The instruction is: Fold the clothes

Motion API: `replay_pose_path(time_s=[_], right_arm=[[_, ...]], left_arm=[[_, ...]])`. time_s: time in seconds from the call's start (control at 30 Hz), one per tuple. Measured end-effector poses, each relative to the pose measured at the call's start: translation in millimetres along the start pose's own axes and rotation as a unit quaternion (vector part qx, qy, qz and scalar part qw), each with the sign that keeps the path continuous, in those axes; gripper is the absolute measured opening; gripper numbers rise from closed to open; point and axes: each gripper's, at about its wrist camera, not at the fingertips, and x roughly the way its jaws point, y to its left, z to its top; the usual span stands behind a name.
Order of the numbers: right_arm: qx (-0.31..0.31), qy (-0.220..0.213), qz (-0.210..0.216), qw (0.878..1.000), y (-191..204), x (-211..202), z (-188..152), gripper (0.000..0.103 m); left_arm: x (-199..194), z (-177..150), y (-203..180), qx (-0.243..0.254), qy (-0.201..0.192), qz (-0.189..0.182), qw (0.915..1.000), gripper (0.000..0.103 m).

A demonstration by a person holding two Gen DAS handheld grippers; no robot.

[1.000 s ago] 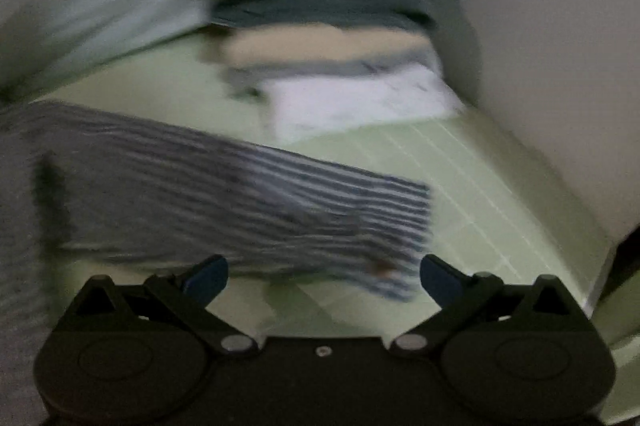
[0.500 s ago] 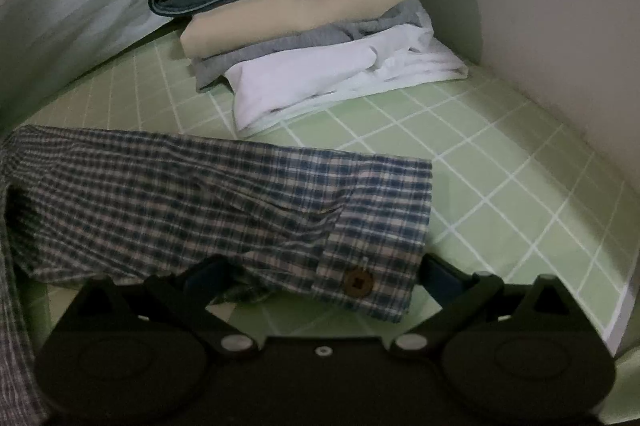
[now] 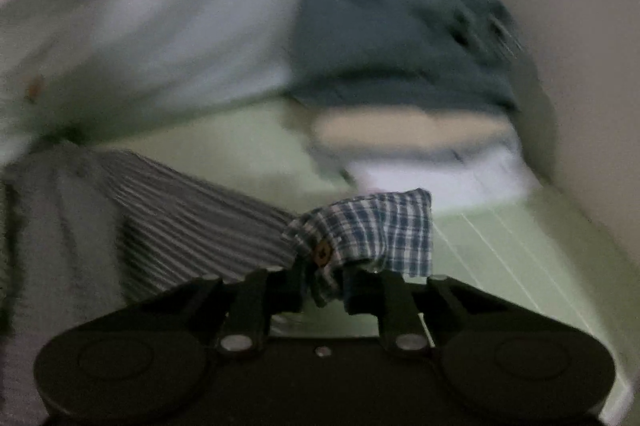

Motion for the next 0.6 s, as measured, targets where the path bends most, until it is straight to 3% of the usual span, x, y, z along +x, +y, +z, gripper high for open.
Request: replay_pose_path(time_s=[0.07,0.17,0.23,0.27,0.33,0.4,0.47,0.6], right_arm=[[-0.021,-0.023,0.032,0.999,26,-9,13,0.015],[-0.035,-0.039,0.163,0.985,75,-22,21,0.018],[-0.050,-0.015,0.241,0.969,111,-19,18,0.040],[-0.062,0.002,0.256,0.965,128,-17,13,0.060],[-0.079,0.022,0.255,0.963,145,-19,3,0.071],[-0.083,0.042,0.258,0.962,142,-21,-5,0.089],[-0.077,0.048,0.227,0.970,127,-23,-11,0.098],[-0.079,0.062,0.152,0.983,93,-21,-21,0.100]], left_arm=[[-2,2,1,-0.006,-0.004,0.000,1.0000,0.097],[-1,2,-2,-0.017,-0.004,-0.003,0.9998,0.097],[0,2,-4,-0.025,-0.002,-0.005,0.9997,0.097],[0,2,-6,-0.028,-0.002,-0.006,0.9996,0.097],[-2,2,-11,-0.029,-0.007,-0.007,0.9995,0.097],[-3,0,-21,-0.023,-0.012,-0.009,0.9996,0.097],[0,-2,-33,-0.014,-0.010,-0.012,0.9998,0.097],[14,-6,-67,0.012,-0.001,-0.025,0.9996,0.097]])
